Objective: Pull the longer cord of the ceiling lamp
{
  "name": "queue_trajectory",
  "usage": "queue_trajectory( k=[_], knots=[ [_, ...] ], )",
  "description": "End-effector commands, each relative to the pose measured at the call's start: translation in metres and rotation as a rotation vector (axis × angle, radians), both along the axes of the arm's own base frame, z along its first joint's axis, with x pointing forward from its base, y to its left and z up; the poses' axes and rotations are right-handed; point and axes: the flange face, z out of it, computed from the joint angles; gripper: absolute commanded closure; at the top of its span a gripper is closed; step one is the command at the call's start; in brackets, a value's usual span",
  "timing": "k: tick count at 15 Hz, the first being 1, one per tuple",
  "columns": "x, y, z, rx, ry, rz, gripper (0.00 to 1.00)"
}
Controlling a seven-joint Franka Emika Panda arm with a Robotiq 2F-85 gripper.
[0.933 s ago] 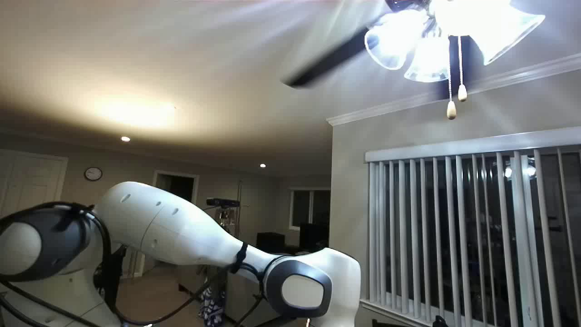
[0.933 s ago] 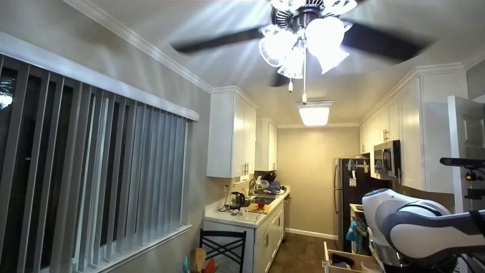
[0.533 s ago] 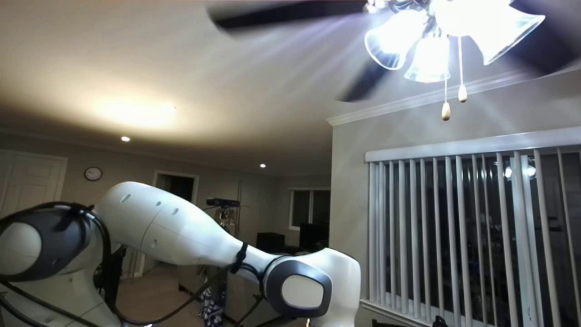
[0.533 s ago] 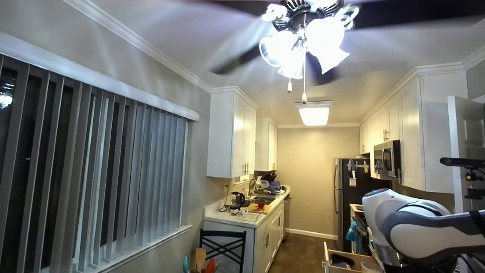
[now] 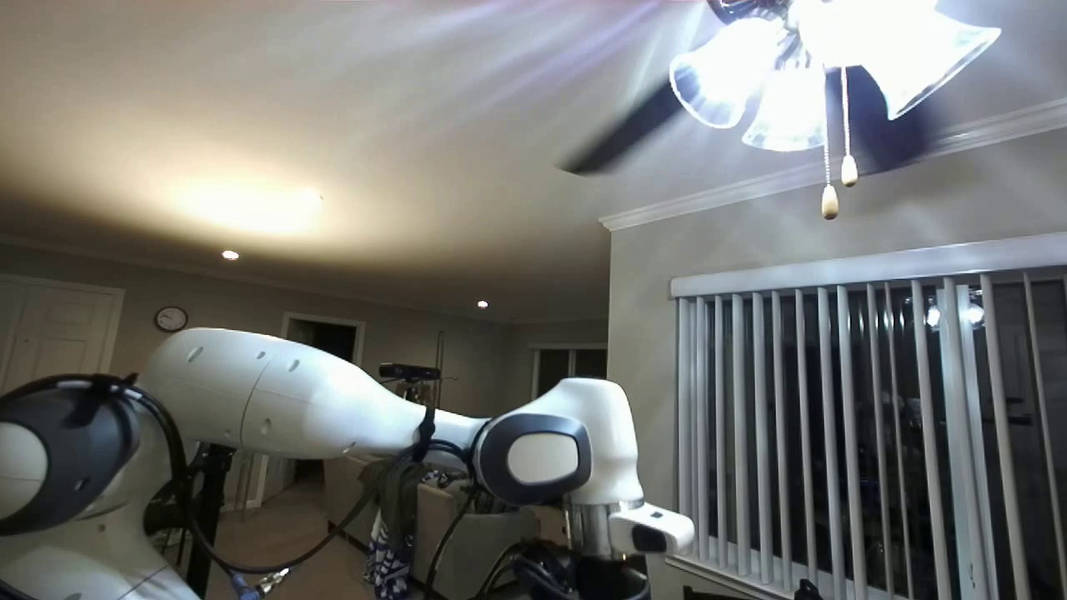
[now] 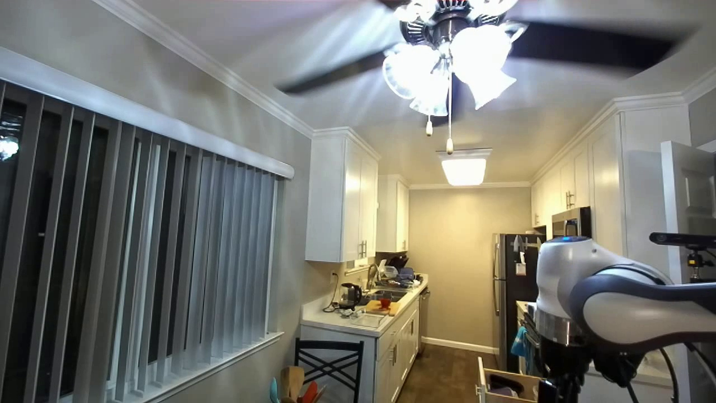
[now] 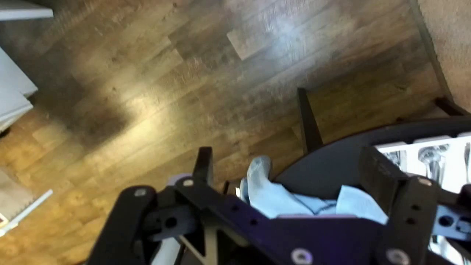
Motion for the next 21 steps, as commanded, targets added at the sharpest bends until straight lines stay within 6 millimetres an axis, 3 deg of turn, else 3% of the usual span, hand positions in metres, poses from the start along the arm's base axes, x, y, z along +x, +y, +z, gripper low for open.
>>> queue_trajectory(
  k=[1, 5, 8, 13, 14, 21],
  knots=[
    [0.003, 0.022, 0.063, 0.046, -0.201, 0.028, 0.0],
    [0.023, 0.051, 0.14, 0.126, -0.446, 0.04, 0.0],
    [0.022, 0.07, 0.2, 0.201, -0.627, 0.046, 0.0],
    [0.02, 0.088, 0.268, 0.301, -0.851, 0.013, 0.0],
    [0.009, 0.083, 0.254, 0.256, -0.801, 0.04, 0.0],
    [0.01, 0.084, 0.256, 0.258, -0.806, 0.038, 0.0]
  ],
)
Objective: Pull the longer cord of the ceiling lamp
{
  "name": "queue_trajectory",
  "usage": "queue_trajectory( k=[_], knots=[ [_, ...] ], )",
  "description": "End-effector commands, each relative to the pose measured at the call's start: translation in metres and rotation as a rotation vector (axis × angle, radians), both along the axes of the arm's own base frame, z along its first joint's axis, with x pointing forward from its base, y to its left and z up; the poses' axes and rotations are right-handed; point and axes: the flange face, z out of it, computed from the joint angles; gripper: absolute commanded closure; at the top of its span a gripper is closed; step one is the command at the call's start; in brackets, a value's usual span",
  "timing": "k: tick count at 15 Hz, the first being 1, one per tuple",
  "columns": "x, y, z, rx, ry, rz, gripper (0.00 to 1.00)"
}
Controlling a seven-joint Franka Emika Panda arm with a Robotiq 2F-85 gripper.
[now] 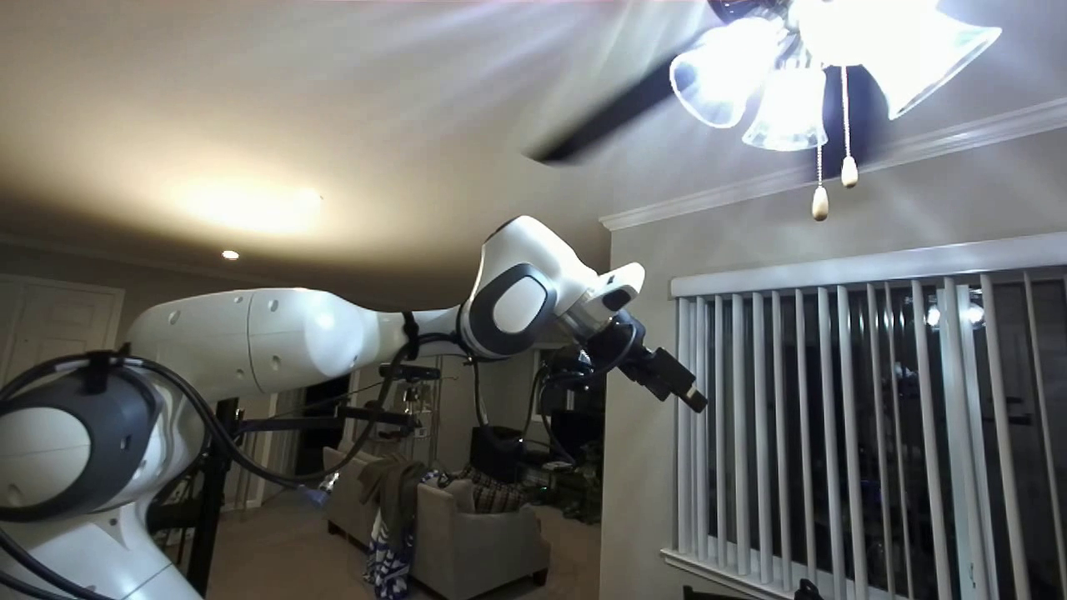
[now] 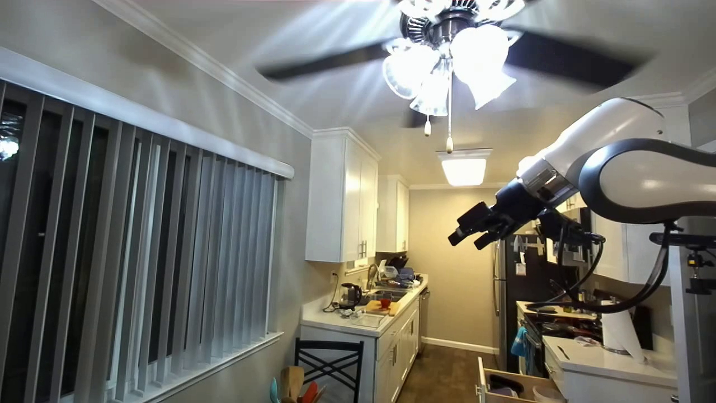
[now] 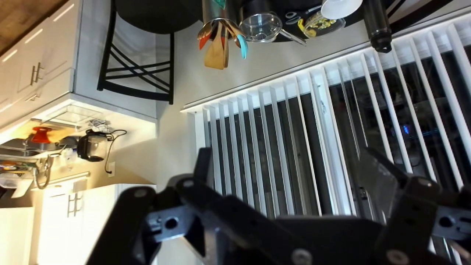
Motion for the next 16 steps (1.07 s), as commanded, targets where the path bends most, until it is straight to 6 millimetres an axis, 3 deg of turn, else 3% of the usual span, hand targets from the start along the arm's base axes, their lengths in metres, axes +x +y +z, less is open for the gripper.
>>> queue_trajectory(
  k=[1, 7, 10, 16],
  knots=[
    [0.0, 0.0, 0.001, 0.0, 0.001, 0.0, 0.0],
    [0.036, -0.002, 0.062, 0.108, -0.358, -0.096, 0.0],
    [0.056, -0.014, 0.086, 0.152, -0.512, -0.164, 0.0],
    [0.072, -0.027, 0.124, 0.156, -0.692, -0.276, 0.0]
  ],
)
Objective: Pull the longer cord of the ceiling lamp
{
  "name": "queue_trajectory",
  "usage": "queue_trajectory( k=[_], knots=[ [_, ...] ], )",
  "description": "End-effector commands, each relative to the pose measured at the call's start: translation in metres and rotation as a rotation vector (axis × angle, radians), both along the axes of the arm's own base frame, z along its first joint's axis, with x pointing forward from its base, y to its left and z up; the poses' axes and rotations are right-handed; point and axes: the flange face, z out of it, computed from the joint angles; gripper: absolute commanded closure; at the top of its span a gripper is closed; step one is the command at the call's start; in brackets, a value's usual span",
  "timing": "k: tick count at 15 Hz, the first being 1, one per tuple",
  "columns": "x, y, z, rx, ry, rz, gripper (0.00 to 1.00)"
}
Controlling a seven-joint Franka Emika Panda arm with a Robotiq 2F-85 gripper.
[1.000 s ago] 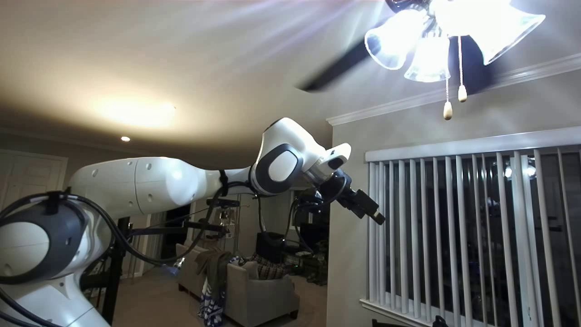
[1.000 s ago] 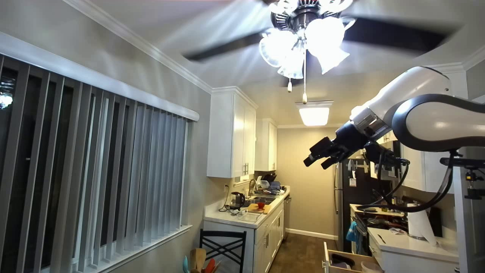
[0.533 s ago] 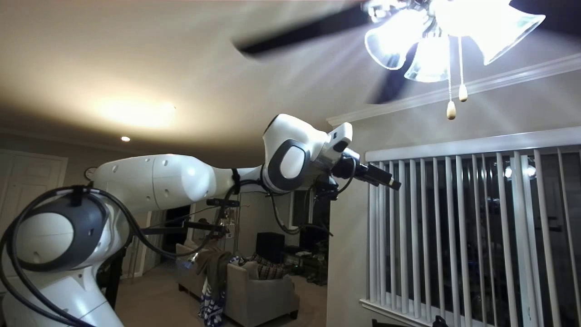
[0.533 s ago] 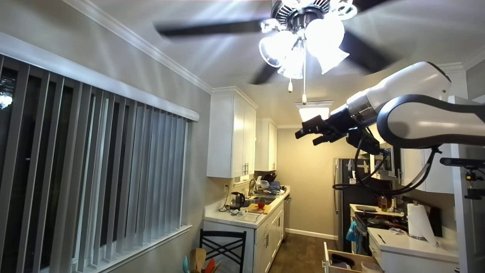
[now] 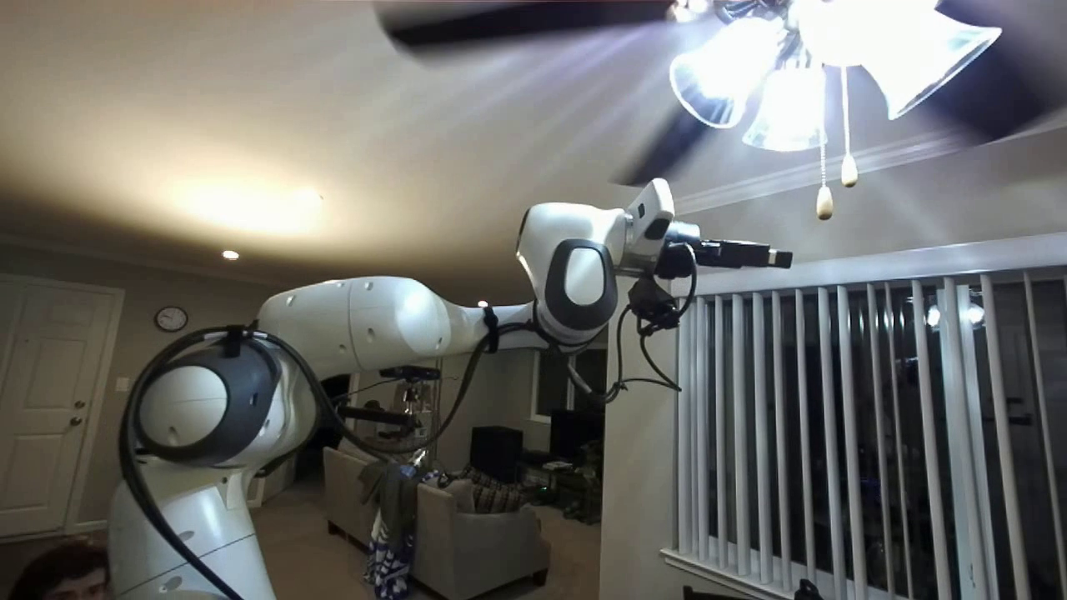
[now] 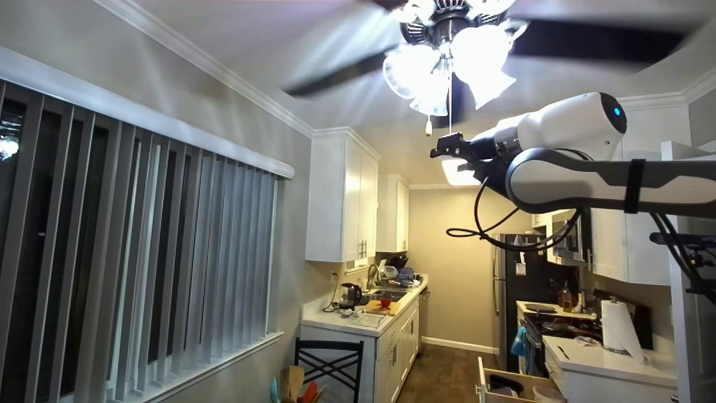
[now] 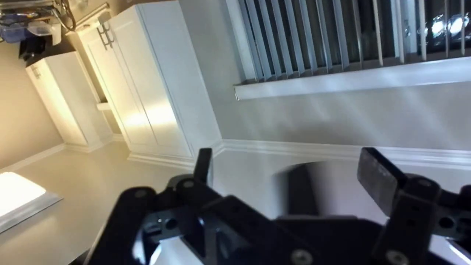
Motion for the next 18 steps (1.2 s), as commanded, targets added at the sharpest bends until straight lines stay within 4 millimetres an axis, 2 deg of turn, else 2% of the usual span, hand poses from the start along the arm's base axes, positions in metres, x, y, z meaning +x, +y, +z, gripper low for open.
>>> queue_trajectory(
  k=[1, 7, 9, 10, 18],
  knots=[
    [0.01, 0.0, 0.021, -0.003, -0.083, -0.063, 0.0],
    [0.024, 0.001, 0.038, -0.076, -0.101, -0.184, 0.0],
    [0.022, -0.002, 0.047, -0.118, -0.132, -0.252, 0.0],
    [0.02, 0.0, 0.037, -0.103, -0.107, -0.194, 0.0],
    [0.021, 0.0, 0.046, -0.137, -0.134, -0.243, 0.0]
  ],
)
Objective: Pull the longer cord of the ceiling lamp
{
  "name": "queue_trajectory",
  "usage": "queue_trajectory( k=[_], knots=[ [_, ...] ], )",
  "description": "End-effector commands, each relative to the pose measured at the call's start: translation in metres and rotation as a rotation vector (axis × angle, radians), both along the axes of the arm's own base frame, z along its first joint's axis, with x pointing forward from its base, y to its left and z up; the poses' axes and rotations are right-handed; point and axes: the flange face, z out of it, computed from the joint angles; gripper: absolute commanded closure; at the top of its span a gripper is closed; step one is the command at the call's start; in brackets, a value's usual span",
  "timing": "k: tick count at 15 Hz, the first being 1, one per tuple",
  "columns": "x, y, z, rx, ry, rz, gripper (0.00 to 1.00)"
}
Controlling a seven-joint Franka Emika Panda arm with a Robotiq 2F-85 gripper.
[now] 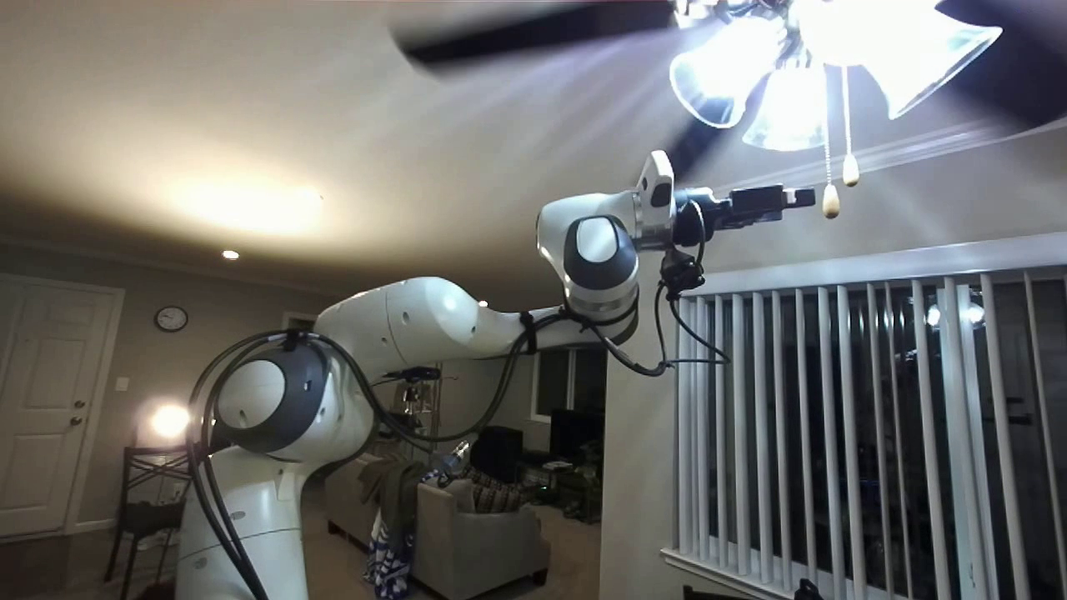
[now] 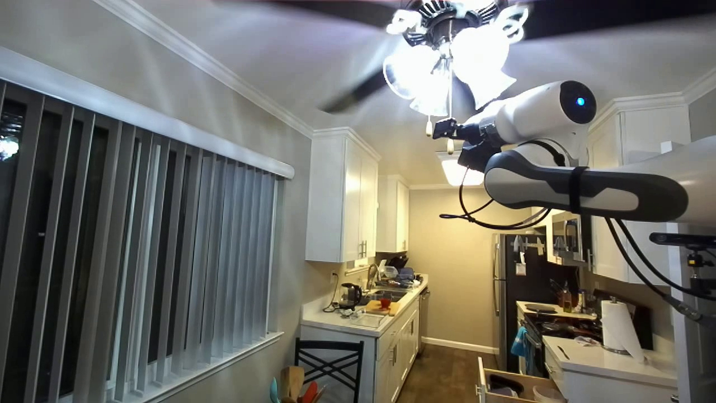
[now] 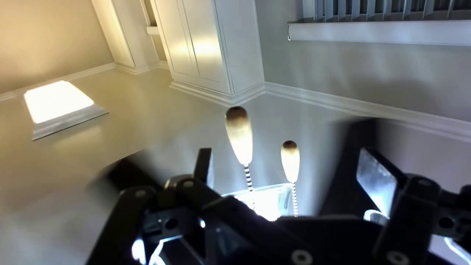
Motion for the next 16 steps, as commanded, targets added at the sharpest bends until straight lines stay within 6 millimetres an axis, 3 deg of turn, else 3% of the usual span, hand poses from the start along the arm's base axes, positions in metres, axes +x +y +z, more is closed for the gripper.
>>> queue_trajectory(
  k=[1, 5, 10, 16],
  knots=[
    [-0.004, 0.006, 0.005, -0.021, -0.011, -0.026, 0.0],
    [-0.014, 0.005, 0.012, -0.038, -0.014, -0.064, 0.0],
    [-0.003, -0.007, 0.004, -0.039, 0.049, -0.113, 0.0],
    [0.008, -0.007, 0.001, -0.072, 0.094, -0.161, 0.0]
  ],
)
